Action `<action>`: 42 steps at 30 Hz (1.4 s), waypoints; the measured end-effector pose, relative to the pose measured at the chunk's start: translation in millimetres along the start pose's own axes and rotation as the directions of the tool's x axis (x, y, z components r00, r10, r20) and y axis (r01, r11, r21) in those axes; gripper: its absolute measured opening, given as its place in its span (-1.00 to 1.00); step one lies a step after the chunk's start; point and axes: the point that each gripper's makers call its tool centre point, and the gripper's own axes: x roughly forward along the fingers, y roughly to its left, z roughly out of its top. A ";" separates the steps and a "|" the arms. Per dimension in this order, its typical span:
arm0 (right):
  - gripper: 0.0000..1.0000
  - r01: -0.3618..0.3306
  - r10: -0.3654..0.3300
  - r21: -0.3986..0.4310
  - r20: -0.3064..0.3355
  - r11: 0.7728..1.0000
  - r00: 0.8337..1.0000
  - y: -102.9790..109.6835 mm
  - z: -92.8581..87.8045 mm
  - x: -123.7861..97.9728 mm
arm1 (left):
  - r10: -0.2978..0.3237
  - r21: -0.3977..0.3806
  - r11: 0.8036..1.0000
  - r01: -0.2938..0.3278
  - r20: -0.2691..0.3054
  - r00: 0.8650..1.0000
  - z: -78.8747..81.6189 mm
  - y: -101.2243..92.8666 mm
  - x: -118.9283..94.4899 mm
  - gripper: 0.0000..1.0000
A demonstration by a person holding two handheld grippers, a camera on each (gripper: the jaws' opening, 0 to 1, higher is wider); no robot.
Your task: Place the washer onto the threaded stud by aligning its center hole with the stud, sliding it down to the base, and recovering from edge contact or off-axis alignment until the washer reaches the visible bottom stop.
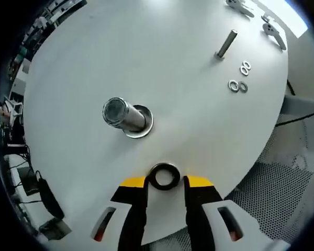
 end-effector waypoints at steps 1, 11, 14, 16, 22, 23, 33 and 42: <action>-0.29 0.000 0.000 0.000 0.000 1.000 1.000 0.0 -0.1 0.0 | 0.003 -0.013 1.000 -0.003 0.001 1.000 -0.1 -0.2 -0.1 -0.49; -0.29 0.000 0.000 0.000 0.002 1.000 1.000 0.5 0.1 -0.2 | 0.024 -0.035 0.999 -0.024 0.012 1.000 1.3 0.5 0.3 -0.58; -0.29 0.000 0.000 0.000 0.002 1.000 1.000 0.3 0.6 -0.3 | 0.021 -0.027 0.999 -0.021 0.011 1.000 0.9 0.3 0.3 -0.59; -0.29 0.000 0.000 0.001 0.001 1.000 1.000 0.3 0.2 -0.4 | 0.020 -0.018 1.000 -0.019 0.026 0.999 0.0 -0.3 -0.2 -0.59; -0.29 0.002 -0.002 0.003 0.001 1.000 1.000 -0.5 0.2 -0.3 | 0.002 0.046 0.999 -0.006 0.080 0.997 -3.2 -12.4 -4.6 -0.61; -0.29 0.003 -0.003 0.003 0.001 1.000 1.000 -0.8 0.3 -0.2 | -0.001 0.052 0.999 -0.003 0.073 0.997 -4.1 -13.4 -4.8 -0.61; -0.29 0.007 -0.007 0.006 0.001 1.000 1.000 -1.6 0.1 -0.2 | 0.008 0.182 0.983 -0.019 0.063 0.998 -5.6 -16.7 -13.8 -0.62; -0.29 0.008 -0.008 0.008 0.005 1.000 1.000 -2.1 0.8 -0.1 | 0.007 0.287 0.957 -0.032 0.090 0.996 11.0 -19.0 -27.3 -0.62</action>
